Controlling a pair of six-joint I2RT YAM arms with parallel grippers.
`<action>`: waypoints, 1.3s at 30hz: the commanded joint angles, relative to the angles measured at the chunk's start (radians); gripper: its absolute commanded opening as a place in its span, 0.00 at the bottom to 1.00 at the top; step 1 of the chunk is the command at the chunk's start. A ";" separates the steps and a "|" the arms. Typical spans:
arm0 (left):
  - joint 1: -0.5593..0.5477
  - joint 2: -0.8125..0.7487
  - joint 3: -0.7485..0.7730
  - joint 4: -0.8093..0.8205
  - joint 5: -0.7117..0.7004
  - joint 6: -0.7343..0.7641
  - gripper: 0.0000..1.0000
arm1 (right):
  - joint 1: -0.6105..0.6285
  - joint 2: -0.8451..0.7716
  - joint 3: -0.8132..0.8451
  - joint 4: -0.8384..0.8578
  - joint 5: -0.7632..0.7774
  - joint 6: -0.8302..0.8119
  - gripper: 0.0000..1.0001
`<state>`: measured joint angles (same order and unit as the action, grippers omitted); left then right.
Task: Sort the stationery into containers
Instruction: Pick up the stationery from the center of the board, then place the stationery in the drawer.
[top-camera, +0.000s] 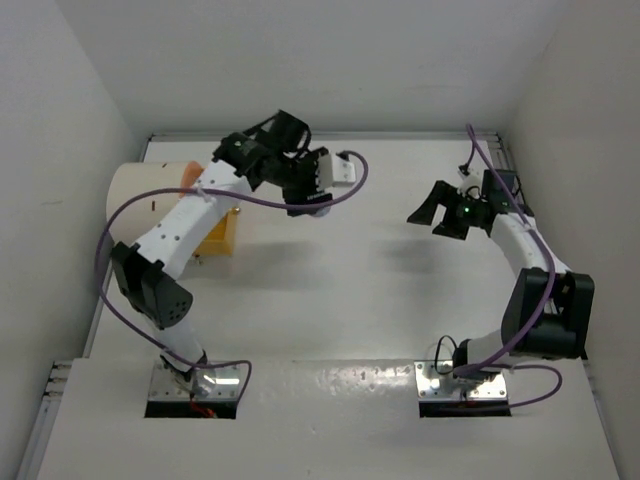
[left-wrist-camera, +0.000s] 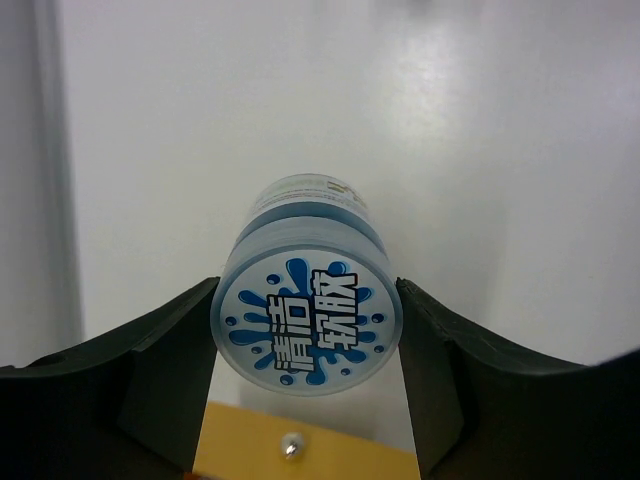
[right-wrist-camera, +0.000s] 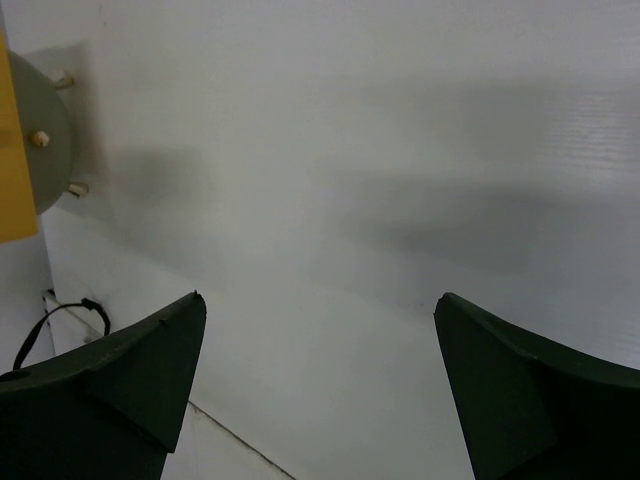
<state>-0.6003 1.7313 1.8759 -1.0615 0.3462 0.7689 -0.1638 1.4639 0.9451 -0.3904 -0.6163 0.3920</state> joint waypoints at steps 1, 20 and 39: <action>0.068 -0.052 0.112 -0.149 -0.027 0.027 0.17 | 0.029 0.001 0.050 0.050 -0.022 -0.007 0.95; 0.427 -0.177 0.077 -0.258 -0.124 0.233 0.12 | 0.104 0.058 0.077 0.064 -0.019 0.002 0.95; 0.522 -0.225 -0.092 -0.258 -0.116 0.334 0.11 | 0.113 0.076 0.087 0.061 -0.023 -0.001 0.95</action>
<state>-0.0959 1.5429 1.7882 -1.3445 0.2127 1.0576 -0.0589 1.5398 0.9882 -0.3664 -0.6220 0.3931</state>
